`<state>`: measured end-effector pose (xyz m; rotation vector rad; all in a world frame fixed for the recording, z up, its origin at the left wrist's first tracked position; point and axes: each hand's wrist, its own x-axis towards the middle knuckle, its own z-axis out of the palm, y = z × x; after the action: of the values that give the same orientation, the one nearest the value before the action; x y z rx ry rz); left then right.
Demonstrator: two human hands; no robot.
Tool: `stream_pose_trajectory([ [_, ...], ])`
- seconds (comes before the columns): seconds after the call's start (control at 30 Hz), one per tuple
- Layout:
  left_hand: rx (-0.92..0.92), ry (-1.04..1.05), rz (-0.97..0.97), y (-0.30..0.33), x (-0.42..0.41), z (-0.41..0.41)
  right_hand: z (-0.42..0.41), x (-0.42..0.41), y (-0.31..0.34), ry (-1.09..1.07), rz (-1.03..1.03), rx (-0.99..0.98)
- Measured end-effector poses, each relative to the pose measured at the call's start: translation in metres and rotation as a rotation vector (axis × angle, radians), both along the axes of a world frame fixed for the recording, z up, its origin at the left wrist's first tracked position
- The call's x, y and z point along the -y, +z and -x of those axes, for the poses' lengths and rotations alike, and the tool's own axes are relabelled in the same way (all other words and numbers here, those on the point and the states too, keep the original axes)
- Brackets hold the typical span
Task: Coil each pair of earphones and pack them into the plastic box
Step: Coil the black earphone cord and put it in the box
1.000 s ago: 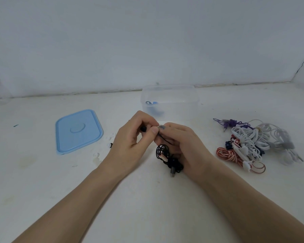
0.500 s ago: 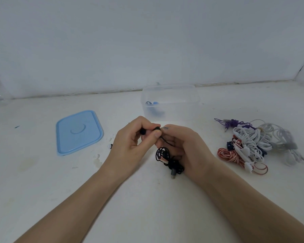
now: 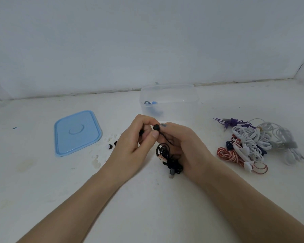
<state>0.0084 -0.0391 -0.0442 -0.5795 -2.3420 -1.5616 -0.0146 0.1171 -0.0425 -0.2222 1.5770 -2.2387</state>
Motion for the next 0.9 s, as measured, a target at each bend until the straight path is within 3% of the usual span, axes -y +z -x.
stream_pose_trajectory([
  [0.33, -0.069, 0.086, 0.053, 0.004, 0.004, -0.001, 0.0, -0.005, 0.005, -0.024, -0.039, -0.006],
  [0.7, -0.327, 0.13, 0.273, 0.003, 0.009, 0.006, -0.003, -0.005, 0.01, -0.018, -0.017, -0.009],
  [0.9, -0.271, 0.113, 0.284, -0.005, 0.001, 0.008, -0.009, -0.002, 0.017, -0.014, 0.032, 0.003],
])
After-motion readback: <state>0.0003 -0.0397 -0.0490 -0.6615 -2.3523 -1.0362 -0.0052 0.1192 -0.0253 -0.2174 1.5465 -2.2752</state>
